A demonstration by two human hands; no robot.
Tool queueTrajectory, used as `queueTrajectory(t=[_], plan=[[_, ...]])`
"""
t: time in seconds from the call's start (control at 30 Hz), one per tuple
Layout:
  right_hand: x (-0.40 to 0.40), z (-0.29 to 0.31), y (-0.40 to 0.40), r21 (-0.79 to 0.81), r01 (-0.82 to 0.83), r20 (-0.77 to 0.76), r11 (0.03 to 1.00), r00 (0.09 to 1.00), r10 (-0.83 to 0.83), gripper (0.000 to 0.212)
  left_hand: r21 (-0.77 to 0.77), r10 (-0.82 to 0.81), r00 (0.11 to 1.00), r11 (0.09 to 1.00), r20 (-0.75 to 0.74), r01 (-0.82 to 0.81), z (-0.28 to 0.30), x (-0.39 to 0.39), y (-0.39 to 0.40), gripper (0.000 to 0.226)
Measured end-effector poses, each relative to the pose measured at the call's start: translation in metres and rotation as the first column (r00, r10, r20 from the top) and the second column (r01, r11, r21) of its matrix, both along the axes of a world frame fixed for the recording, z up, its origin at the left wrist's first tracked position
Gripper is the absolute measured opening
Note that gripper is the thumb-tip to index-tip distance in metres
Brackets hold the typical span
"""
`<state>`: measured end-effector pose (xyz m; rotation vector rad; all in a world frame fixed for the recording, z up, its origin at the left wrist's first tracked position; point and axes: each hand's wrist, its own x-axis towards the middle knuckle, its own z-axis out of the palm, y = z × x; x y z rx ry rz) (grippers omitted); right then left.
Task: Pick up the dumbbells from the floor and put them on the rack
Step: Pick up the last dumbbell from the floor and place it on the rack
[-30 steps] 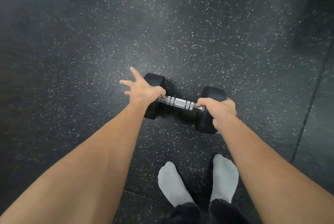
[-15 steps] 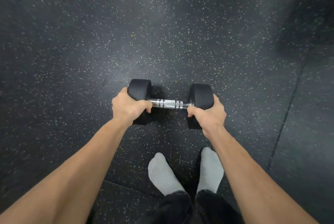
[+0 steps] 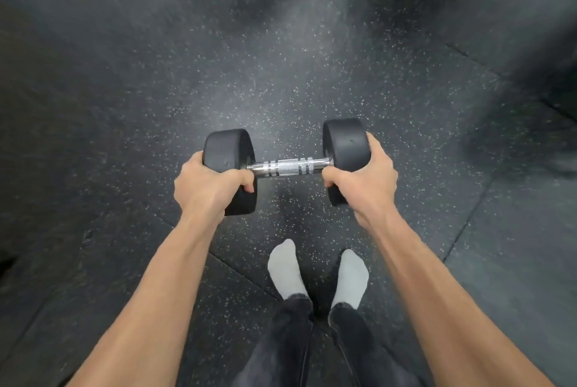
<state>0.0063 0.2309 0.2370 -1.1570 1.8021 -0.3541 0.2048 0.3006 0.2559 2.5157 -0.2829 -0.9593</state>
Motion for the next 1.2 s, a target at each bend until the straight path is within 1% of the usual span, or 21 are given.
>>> queueTrajectory(t=[0.17, 0.27, 0.37, 0.5, 0.57, 0.6, 0.63, 0.7, 0.73, 0.83, 0.9, 0.93, 1.03, 1.07, 1.1, 1.13, 1.17, 1.2], plan=[[0.025, 0.125, -0.001, -0.102, -0.118, 0.098, 0.988, 0.987, 0.128, 0.076, -0.112, 0.105, 0.990, 0.989, 0.095, -0.094, 0.135, 0.020, 0.024, 0.056], [0.042, 0.214, 0.007, -0.200, -0.214, 0.154, 0.956, 0.957, 0.246, 0.077, -0.191, 0.229, 0.964, 0.961, 0.135, -0.201, 0.227, 0.026, 0.053, 0.050], [0.054, 0.302, 0.024, -0.299, -0.302, 0.235, 0.905, 0.896, 0.377, 0.075, -0.287, 0.326, 0.920, 0.922, 0.218, -0.258, 0.321, 0.020, 0.091, 0.046], [0.062, 0.421, 0.067, -0.445, -0.367, 0.333, 0.817, 0.779, 0.531, 0.056, -0.405, 0.462, 0.823, 0.857, 0.332, -0.318, 0.450, 0.001, 0.164, 0.046], [0.062, 0.476, 0.098, -0.496, -0.399, 0.370, 0.771, 0.706, 0.604, 0.048, -0.447, 0.525, 0.756, 0.827, 0.392, -0.342, 0.508, -0.014, 0.208, 0.049], [0.061, 0.502, 0.116, -0.518, -0.406, 0.391, 0.753, 0.670, 0.631, 0.049, -0.468, 0.551, 0.718, 0.813, 0.425, -0.346, 0.535, -0.022, 0.231, 0.050], [0.061, 0.527, 0.136, -0.543, -0.408, 0.413, 0.734, 0.631, 0.656, 0.055, -0.494, 0.579, 0.675, 0.797, 0.458, -0.348, 0.561, -0.028, 0.255, 0.054], [0.060, 0.572, 0.182, -0.595, -0.415, 0.441, 0.688, 0.548, 0.711, 0.074, -0.541, 0.647, 0.573, 0.752, 0.502, -0.375, 0.609, -0.046, 0.308, 0.063], [0.056, 0.592, 0.207, -0.617, -0.420, 0.457, 0.666, 0.498, 0.737, 0.079, -0.565, 0.676, 0.524, 0.731, 0.519, -0.382, 0.631, -0.059, 0.336, 0.062], [0.045, 0.645, 0.282, -0.648, -0.444, 0.506, 0.619, 0.356, 0.785, 0.088, -0.623, 0.743, 0.373, 0.669, 0.556, -0.404, 0.689, -0.103, 0.422, 0.052], [0.034, 0.674, 0.340, -0.670, -0.466, 0.527, 0.578, 0.249, 0.812, 0.095, -0.656, 0.780, 0.255, 0.621, 0.572, -0.429, 0.721, -0.137, 0.483, 0.050], [0.029, 0.686, 0.370, -0.673, -0.476, 0.536, 0.566, 0.214, 0.817, 0.095, -0.673, 0.794, 0.214, 0.600, 0.570, -0.434, 0.735, -0.154, 0.513, 0.050], [0.003, 0.718, 0.464, -0.663, -0.542, 0.571, 0.516, 0.079, 0.817, 0.083, -0.684, 0.822, 0.095, 0.526, 0.561, -0.506, 0.771, -0.214, 0.603, 0.047], [-0.007, 0.730, 0.498, -0.662, -0.578, 0.562, 0.478, 0.040, 0.826, 0.078, -0.679, 0.831, 0.053, 0.488, 0.554, -0.549, 0.782, -0.237, 0.633, 0.046], [-0.016, 0.739, 0.530, -0.666, -0.598, 0.550, 0.447, 0.010, 0.835, 0.070, -0.669, 0.831, 0.017, 0.460, 0.557, -0.584, 0.790, -0.255, 0.664, 0.048], [-0.023, 0.744, 0.560, -0.666, -0.608, 0.550, 0.433, -0.009, 0.835, 0.060, -0.657, 0.833, 0.003, 0.439, 0.554, -0.613, 0.795, -0.270, 0.693, 0.055], [-0.029, 0.747, 0.590, -0.669, -0.623, 0.539, 0.405, -0.032, 0.842, 0.049, -0.638, 0.838, -0.022, 0.397, 0.544, -0.660, 0.796, -0.285, 0.721, 0.062], [-0.036, 0.750, 0.621, -0.664, -0.654, 0.523, 0.363, -0.059, 0.850, 0.043, -0.612, 0.837, -0.045, 0.360, 0.545, -0.705, 0.796, -0.300, 0.751, 0.064]])
